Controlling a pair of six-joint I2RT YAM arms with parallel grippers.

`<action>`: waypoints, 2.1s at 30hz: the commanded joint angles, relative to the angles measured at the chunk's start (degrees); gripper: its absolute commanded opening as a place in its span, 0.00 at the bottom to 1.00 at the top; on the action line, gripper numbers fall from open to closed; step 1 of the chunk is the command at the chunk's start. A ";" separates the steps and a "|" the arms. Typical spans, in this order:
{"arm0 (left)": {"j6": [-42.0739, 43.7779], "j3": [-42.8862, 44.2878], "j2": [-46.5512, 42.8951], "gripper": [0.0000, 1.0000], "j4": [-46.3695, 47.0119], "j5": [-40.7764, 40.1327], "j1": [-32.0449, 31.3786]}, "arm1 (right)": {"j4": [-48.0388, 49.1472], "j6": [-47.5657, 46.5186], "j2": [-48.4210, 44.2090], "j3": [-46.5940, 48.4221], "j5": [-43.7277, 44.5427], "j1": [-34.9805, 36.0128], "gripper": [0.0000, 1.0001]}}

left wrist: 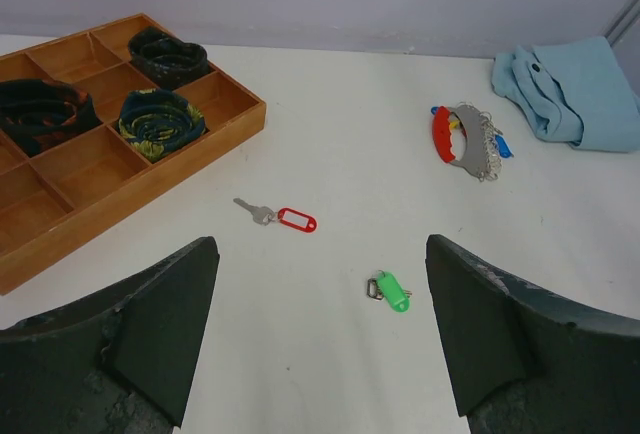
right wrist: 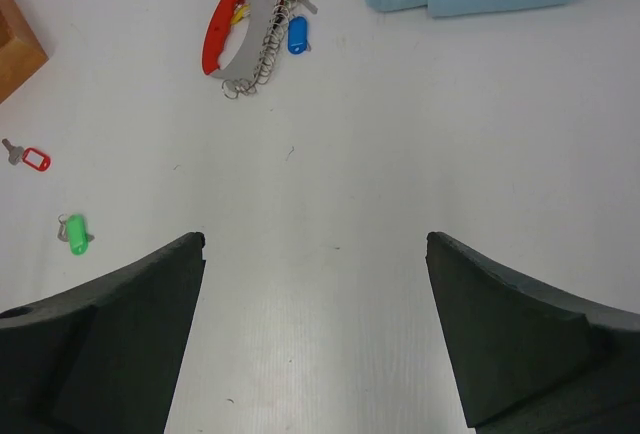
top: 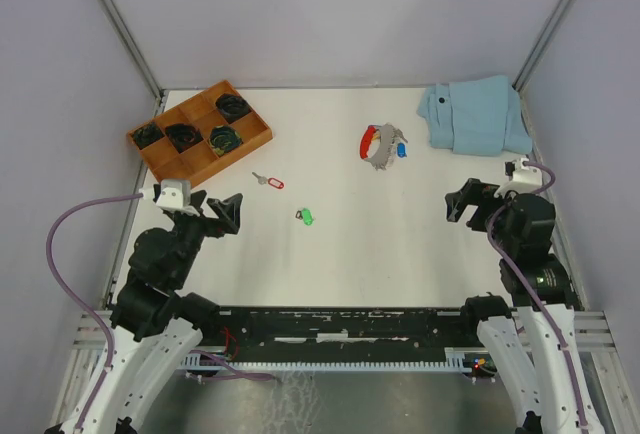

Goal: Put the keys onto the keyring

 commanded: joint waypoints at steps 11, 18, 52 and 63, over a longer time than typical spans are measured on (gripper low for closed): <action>1.60 -0.20 -1.05 0.91 2.87 0.32 0.31 | 3.01 -0.09 5.10 1.04 -2.99 -0.16 1.00; 1.61 -0.29 -0.86 0.91 3.13 0.83 0.32 | 11.52 1.23 14.45 0.17 -9.03 -0.18 1.00; 1.51 -0.46 -1.86 0.91 3.66 3.15 0.69 | 26.29 6.04 92.05 42.09 28.43 20.29 0.89; 1.51 -0.54 -2.17 0.91 3.66 3.18 0.72 | 12.80 8.81 100.52 55.33 28.93 20.03 0.74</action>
